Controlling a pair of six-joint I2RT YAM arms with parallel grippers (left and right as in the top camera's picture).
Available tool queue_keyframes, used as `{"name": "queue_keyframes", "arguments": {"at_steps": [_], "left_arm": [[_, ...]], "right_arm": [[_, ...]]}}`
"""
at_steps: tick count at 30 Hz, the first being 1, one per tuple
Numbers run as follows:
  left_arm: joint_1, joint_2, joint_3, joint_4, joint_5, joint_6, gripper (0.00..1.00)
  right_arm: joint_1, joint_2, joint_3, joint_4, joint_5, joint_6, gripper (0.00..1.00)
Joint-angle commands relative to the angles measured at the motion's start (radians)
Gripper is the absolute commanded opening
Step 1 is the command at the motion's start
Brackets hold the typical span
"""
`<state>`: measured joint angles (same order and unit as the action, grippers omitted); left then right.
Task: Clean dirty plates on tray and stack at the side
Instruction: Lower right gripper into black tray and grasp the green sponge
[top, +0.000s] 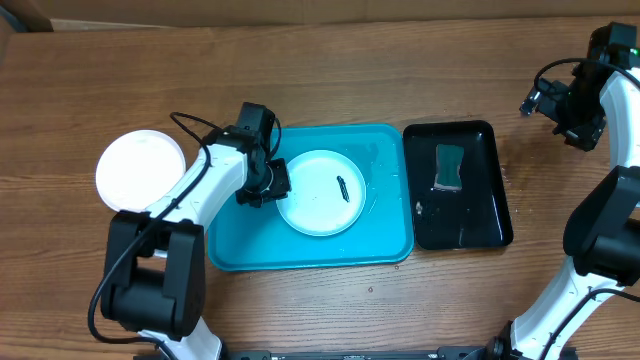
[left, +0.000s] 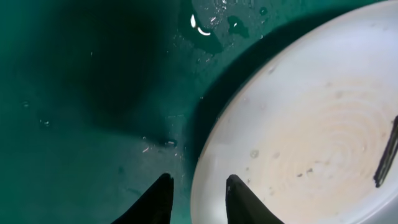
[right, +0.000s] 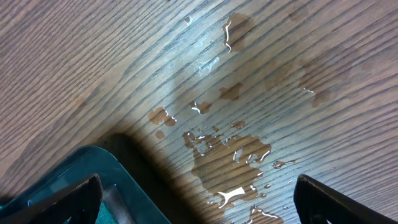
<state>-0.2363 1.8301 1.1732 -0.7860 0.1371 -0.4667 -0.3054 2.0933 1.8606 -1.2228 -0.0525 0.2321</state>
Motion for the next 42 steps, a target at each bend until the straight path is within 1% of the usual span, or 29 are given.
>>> {"name": "queue_keyframes", "arguments": {"at_steps": [1, 8, 10, 12, 13, 17, 19, 20, 21, 22, 23, 25, 26, 27, 30, 33, 35, 39, 42], "left_arm": [[-0.008, 0.037, 0.000, 0.008, -0.013, 0.018, 0.26], [-0.008, 0.050, 0.000, 0.022, -0.013, 0.018, 0.23], [-0.008, 0.050, 0.000, 0.023, -0.013, 0.018, 0.21], [-0.008, 0.050, 0.000, 0.023, -0.013, 0.019, 0.16], [-0.008, 0.050, 0.000, 0.023, -0.013, 0.018, 0.15], [-0.008, 0.050, -0.010, 0.029, -0.014, 0.018, 0.15], [-0.008, 0.050, -0.021, 0.040, -0.013, 0.018, 0.15], [-0.008, 0.050, -0.027, 0.046, -0.013, 0.018, 0.13], [-0.008, 0.050, -0.034, 0.055, -0.013, 0.018, 0.13], [-0.010, 0.050, -0.040, 0.062, -0.013, 0.018, 0.12], [-0.012, 0.050, -0.044, 0.066, -0.013, 0.018, 0.11], [-0.015, 0.050, -0.045, 0.068, -0.013, 0.018, 0.11], [-0.015, 0.050, -0.045, 0.069, -0.013, 0.018, 0.11], [-0.015, 0.050, -0.045, 0.069, -0.013, 0.018, 0.11], [-0.017, 0.050, -0.045, 0.068, -0.013, 0.018, 0.13], [-0.021, 0.050, -0.046, 0.070, -0.014, 0.018, 0.13], [-0.022, 0.050, -0.046, 0.071, -0.014, 0.018, 0.13], [-0.028, 0.050, -0.046, 0.071, -0.014, 0.018, 0.13], [-0.034, 0.050, -0.046, 0.072, -0.017, 0.018, 0.13]], "right_arm": [[-0.003, -0.025, 0.018, 0.004, -0.001, 0.004, 1.00], [-0.003, -0.025, 0.018, 0.004, -0.001, 0.004, 1.00], [-0.003, -0.025, 0.018, 0.004, 0.000, 0.004, 1.00], [-0.003, -0.025, 0.018, 0.050, -0.001, 0.004, 1.00], [-0.003, -0.025, 0.018, 0.072, -0.001, 0.004, 1.00], [-0.003, -0.025, 0.018, 0.164, -0.040, 0.012, 1.00], [-0.003, -0.025, 0.018, 0.177, -0.165, 0.013, 1.00], [-0.003, -0.025, 0.018, 0.140, -0.267, 0.011, 1.00], [-0.003, -0.025, 0.018, 0.063, -0.368, 0.011, 1.00], [-0.003, -0.025, 0.018, 0.040, -0.471, -0.006, 1.00], [-0.003, -0.025, 0.018, 0.031, -0.591, -0.052, 1.00], [0.002, -0.030, 0.018, -0.027, -0.731, -0.135, 0.82], [0.012, -0.034, 0.018, -0.067, -0.741, -0.163, 0.76], [0.025, -0.035, 0.018, -0.103, -0.714, -0.189, 0.72], [0.086, -0.037, 0.018, -0.226, -0.542, -0.255, 0.73], [0.163, -0.037, 0.010, -0.291, -0.365, -0.254, 0.73], [0.220, -0.036, 0.008, -0.311, -0.265, -0.217, 0.73], [0.321, -0.036, -0.004, -0.307, 0.002, -0.069, 0.74], [0.375, -0.036, -0.034, -0.292, 0.110, 0.013, 0.77]]}}
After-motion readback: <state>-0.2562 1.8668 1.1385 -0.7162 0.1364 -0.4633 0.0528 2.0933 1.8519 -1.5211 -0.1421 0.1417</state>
